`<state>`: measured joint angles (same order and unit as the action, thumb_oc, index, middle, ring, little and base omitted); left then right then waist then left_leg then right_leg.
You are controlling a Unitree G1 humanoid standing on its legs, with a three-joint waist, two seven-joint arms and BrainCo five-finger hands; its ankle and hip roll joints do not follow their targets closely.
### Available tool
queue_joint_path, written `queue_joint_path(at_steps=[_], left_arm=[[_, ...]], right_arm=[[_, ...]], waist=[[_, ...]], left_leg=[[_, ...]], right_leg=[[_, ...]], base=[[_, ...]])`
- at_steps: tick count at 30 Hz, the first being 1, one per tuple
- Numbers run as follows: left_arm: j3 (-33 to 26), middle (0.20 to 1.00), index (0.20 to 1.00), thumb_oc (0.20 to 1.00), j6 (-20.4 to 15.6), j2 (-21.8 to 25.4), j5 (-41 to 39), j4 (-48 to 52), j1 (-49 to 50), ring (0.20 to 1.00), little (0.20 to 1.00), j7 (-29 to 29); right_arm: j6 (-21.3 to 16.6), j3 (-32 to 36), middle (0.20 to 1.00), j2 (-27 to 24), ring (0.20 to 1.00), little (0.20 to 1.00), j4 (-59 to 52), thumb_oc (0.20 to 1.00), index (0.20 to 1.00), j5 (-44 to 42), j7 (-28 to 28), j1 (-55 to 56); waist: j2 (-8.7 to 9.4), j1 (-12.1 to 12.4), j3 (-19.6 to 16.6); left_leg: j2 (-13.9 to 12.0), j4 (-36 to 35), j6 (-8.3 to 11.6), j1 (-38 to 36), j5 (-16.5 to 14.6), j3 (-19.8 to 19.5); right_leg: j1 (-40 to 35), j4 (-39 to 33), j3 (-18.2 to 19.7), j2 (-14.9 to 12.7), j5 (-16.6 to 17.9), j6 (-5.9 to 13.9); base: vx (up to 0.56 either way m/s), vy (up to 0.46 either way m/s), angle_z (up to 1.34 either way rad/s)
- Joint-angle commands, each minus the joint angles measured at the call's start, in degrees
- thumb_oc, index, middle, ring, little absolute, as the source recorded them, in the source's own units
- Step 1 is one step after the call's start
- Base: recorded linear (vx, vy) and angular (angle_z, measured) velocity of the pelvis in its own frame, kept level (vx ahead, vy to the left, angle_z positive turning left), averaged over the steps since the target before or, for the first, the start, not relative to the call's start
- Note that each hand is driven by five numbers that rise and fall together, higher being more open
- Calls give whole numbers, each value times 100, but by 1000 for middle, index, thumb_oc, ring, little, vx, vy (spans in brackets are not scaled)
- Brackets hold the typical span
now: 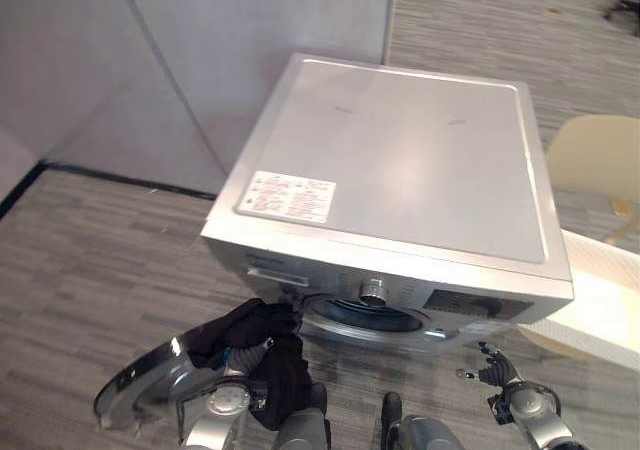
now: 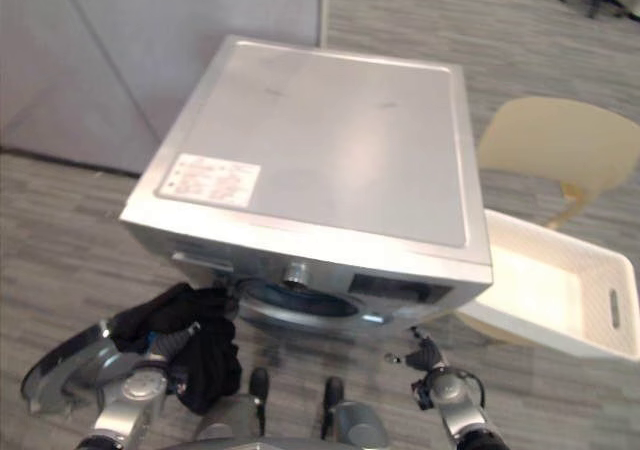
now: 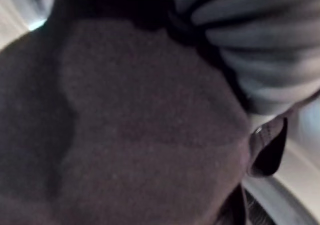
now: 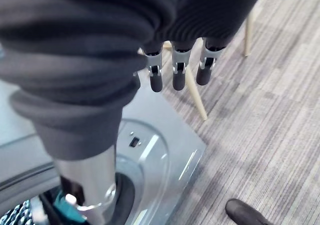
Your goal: Grab the laundry basket,head to the washer,open it,put in the laundry and shut it.
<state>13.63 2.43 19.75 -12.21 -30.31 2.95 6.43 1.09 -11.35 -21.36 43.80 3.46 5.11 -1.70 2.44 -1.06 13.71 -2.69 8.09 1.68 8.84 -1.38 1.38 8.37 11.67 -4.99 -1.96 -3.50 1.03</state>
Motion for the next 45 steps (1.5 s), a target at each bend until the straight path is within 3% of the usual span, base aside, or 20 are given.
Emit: queue_joint_path(at_steps=[1, 5, 10, 14, 15, 16, 21, 24, 33, 34, 35, 36, 41, 45], left_arm=[[48, 200, 200, 200, -433, 300, 176, 442, -634, 200, 200, 174], [232, 200, 200, 200, -463, 318, 155, 434, -974, 200, 200, 293], [348, 200, 200, 200, -498, 239, -133, 500, -1666, 200, 200, 619], [332, 200, 200, 200, -513, 207, -275, 601, -2021, 200, 200, 858], [341, 200, 200, 200, -511, 173, -330, 640, -2153, 200, 200, 960], [333, 200, 200, 200, -509, 138, -377, 644, -2249, 200, 200, 1016], [402, 200, 200, 200, -541, 220, -413, 749, -3075, 200, 200, 1391], [617, 200, 200, 200, -551, 632, -417, 357, -4633, 200, 200, 1884], [1296, 200, 200, 200, -433, 1843, -290, -1143, -7046, 200, 200, 2433], [1405, 344, 344, 344, -373, 1903, -216, -1337, -7248, 344, 344, 2482], [1506, 875, 875, 875, -323, 1993, -131, -1531, -7400, 875, 875, 2509], [1676, 1000, 1000, 1000, -205, 2101, 91, -1755, -7585, 1000, 1000, 2527], [2384, 1000, 1000, 1000, 204, 2351, 1146, -2417, -8096, 1000, 1000, 2169], [2459, 1000, 1000, 1000, 285, 2210, 1544, -2579, -7897, 1000, 1000, 1745]], right_arm=[[-136, -59, 1000, 6, 1000, 1000, -119, 1000, 1000, -251, 232, -329], [-147, -184, 1000, 81, 1000, 1000, -114, 1000, 1000, -337, 299, -596], [-215, -222, 1000, 37, 1000, 1000, -619, 1000, 1000, -623, 517, -867], [-227, -209, 1000, -3, 1000, 1000, -930, 1000, 1000, -771, 637, -1025], [-239, -202, 1000, 8, 1000, 1000, -1035, 1000, 1000, -798, 690, -1052], [-267, -187, 1000, 2, 1000, 1000, -1115, 1000, 1000, -844, 722, -1056], [-364, -145, 1000, -50, 1000, 1000, -1482, 1000, 1000, -951, 890, -1135], [-454, -281, 1000, -97, 1000, 1000, -1674, 1000, 1000, -987, 960, -1187], [-737, -436, 1000, -272, 1000, 1000, -1670, 1000, 1000, -1199, 1037, -1316], [-773, -469, 1000, -310, 1000, 1000, -1650, 1000, 1000, -1218, 1078, -1366], [-795, -474, 1000, -330, 1000, 1000, -1650, 1000, 1000, -1266, 1086, -1385], [-821, -521, 1000, -405, 1000, 1000, -1659, 1000, 1000, -1270, 1102, -1404], [-916, -467, 1000, -632, 1000, 1000, -1675, 1000, 1000, -1436, 1087, -1378], [-907, -452, 1000, -740, 1000, 1000, -1736, 1000, 1000, -1570, 883, -1211]], waist=[[189, -53, 235], [279, -173, 364], [372, -467, 534], [349, -551, 522], [291, -530, 535], [263, -542, 516], [137, -622, 382], [43, -791, 298], [-151, -1039, 256], [-170, -1038, 258], [-182, -1040, 264], [-193, -1032, 270], [-256, -980, 233], [-245, -885, 115]], left_leg=[[25, 326, 17, 182, -87, 404], [-6, 664, -172, 614, -264, 832], [-174, 2236, -347, 2044, -739, 1066], [-301, 3137, -430, 3020, -968, 1094], [-344, 3418, -385, 3243, -1229, 1004], [-385, 3744, -406, 3543, -1328, 989], [-686, 4677, -480, 4705, -1609, 761], [-860, 5414, -531, 5572, -1820, 555], [-910, 5988, -590, 6467, -1976, 317], [-907, 6045, -603, 6568, -1990, 284], [-920, 6090, -604, 6651, -1995, 260], [-930, 6086, -599, 6714, -1992, 240], [-812, 6266, -675, 7024, -2003, 79], [-754, 6335, -679, 7120, -1999, -9]], right_leg=[[563, -33, 66, -236, 557, 489], [1333, 330, 337, -229, 699, 469], [2760, 1286, 512, -161, 579, 287], [3607, 1894, 612, -16, 453, 198], [3831, 2203, 657, 54, 173, 205], [4072, 2433, 675, 79, 104, 167], [5190, 3262, 652, 141, -94, 76], [5981, 3827, 597, 229, -244, 24], [6693, 4176, 485, 283, -322, 7], [6754, 4182, 459, 284, -329, 9], [6805, 4195, 439, 277, -322, 19], [6837, 4188, 422, 276, -325, 24], [7001, 4266, 303, 222, -352, 16], [7057, 4334, 225, 163, -446, -46]], base=[[-221, 98, -59], [-268, 132, -72], [-230, 17, -43], [-116, -37, -15], [-16, -60, -29], [-7, -58, -36], [-60, -64, -14], [-36, -65, -21], [-14, -42, 0], [-4, -39, -14], [-25, -47, 2], [-12, -40, 7], [6, -42, 14], [29, -12, 13]])
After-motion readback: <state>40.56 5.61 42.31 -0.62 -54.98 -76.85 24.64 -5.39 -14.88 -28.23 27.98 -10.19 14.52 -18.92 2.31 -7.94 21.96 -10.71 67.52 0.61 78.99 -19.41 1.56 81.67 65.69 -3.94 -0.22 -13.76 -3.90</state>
